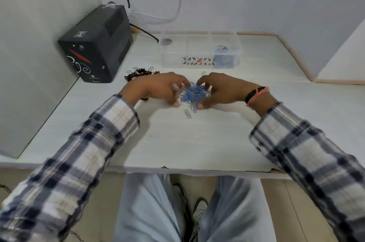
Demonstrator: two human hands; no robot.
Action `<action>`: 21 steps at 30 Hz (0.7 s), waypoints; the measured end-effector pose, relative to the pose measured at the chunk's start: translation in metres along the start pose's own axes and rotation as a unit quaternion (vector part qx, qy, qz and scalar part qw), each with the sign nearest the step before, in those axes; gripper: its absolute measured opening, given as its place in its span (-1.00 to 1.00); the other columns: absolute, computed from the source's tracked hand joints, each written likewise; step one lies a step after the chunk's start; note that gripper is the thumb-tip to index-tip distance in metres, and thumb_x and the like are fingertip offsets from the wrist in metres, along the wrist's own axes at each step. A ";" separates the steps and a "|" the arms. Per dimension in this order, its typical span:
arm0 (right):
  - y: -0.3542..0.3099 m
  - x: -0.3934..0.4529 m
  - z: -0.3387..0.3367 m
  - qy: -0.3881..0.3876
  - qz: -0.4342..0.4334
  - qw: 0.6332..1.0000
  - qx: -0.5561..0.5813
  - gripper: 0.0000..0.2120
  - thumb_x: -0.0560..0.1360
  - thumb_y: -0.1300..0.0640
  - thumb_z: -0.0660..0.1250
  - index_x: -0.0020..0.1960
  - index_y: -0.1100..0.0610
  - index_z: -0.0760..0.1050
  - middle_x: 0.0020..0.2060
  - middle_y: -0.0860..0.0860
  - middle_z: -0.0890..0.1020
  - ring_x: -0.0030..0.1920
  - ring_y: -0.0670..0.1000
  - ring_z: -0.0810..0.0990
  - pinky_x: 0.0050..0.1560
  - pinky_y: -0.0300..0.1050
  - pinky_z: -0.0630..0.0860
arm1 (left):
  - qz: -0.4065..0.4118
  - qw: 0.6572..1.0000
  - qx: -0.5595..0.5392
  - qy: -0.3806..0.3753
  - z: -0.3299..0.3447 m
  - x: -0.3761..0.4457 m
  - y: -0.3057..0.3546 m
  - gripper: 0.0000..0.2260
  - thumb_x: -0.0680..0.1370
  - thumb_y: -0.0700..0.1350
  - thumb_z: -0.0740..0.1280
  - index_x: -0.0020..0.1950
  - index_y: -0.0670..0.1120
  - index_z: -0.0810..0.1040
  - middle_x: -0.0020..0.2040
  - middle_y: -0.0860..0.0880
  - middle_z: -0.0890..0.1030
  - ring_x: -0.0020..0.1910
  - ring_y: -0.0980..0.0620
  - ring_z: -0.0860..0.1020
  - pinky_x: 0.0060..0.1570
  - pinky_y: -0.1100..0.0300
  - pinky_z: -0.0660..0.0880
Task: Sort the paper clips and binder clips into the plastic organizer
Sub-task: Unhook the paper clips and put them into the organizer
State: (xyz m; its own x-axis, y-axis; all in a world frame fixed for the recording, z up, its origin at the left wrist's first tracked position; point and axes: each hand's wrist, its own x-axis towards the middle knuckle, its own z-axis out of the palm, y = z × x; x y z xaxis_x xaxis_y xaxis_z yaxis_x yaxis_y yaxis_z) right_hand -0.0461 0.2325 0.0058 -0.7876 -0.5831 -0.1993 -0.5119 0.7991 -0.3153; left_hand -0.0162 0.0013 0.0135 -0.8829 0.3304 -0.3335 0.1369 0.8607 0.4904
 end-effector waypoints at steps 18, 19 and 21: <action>0.003 0.008 0.009 0.117 -0.053 0.992 0.013 -0.67 0.49 0.09 0.49 0.23 0.14 0.63 0.05 0.11 0.67 -0.04 0.06 0.56 0.03 -0.07 0.49 | 0.040 0.989 -0.070 0.123 0.017 0.028 0.011 -0.70 0.48 -0.17 0.56 0.19 -0.15 0.67 0.03 -0.07 0.70 -0.28 -0.02 0.68 -0.17 0.15 0.64; 0.005 0.008 0.011 0.127 -0.051 0.990 0.023 -0.71 0.48 0.12 0.48 0.19 0.14 0.65 0.02 0.10 0.68 -0.06 0.06 0.56 0.00 -0.08 0.48 | 0.038 0.986 -0.086 0.136 0.019 0.028 0.011 -0.76 0.50 -0.21 0.53 0.16 -0.17 0.68 -0.01 -0.09 0.70 -0.34 0.01 0.67 -0.26 0.23 0.62; 0.008 0.008 0.014 0.145 -0.047 0.987 0.047 -0.80 0.46 0.17 0.47 0.08 0.13 0.67 -0.09 0.07 0.68 -0.12 0.04 0.56 -0.06 -0.11 0.47 | 0.031 0.981 -0.108 0.159 0.022 0.028 0.010 -0.83 0.53 -0.26 0.48 0.12 -0.20 0.69 -0.08 -0.10 0.70 -0.40 0.07 0.65 -0.33 0.35 0.55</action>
State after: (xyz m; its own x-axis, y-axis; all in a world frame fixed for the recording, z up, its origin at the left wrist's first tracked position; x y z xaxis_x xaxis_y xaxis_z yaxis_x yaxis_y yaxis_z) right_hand -0.0519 0.2317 -0.0112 -0.8109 -0.5757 0.1052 -0.5631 0.7187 -0.4078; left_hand -0.0295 0.0277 -0.0080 -0.9760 0.2124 -0.0470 0.1265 0.7298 0.6719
